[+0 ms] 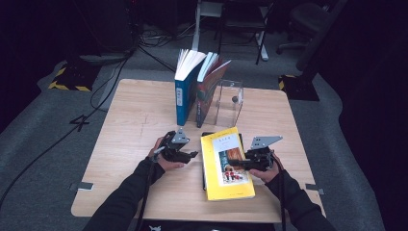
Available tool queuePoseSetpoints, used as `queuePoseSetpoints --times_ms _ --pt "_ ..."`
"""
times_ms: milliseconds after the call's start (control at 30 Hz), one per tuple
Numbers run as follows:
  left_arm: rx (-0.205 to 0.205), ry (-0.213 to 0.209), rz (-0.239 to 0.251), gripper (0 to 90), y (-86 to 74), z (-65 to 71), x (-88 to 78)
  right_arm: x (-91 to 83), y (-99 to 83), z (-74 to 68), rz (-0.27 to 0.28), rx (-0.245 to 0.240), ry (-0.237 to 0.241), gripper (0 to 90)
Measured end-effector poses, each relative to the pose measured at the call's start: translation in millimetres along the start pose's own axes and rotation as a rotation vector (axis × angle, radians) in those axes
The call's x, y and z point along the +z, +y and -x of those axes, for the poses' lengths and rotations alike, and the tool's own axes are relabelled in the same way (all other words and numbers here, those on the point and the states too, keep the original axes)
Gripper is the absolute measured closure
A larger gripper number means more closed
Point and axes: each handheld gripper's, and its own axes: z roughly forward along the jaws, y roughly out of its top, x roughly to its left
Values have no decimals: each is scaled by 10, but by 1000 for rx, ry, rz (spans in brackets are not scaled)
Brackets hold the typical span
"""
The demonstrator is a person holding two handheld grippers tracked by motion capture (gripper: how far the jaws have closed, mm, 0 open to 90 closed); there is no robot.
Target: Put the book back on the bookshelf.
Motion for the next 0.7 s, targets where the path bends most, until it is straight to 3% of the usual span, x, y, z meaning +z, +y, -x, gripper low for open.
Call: queuePoseSetpoints --times_ms 200,367,500,600,700 --pt "-25 -16 36 376 73 -32 33 -33 -16 -34 45 -19 -7 760" --pt "-20 -19 15 394 76 -23 87 -68 -19 -72 78 -36 -11 770" --pt "-35 -37 28 413 102 -28 113 -104 -5 -118 121 -60 -7 786" --pt "-45 -66 67 434 167 -34 93 -121 17 -154 131 -81 -10 789" --pt "-42 -59 96 447 224 -46 61 -142 31 -190 142 -99 -15 789"
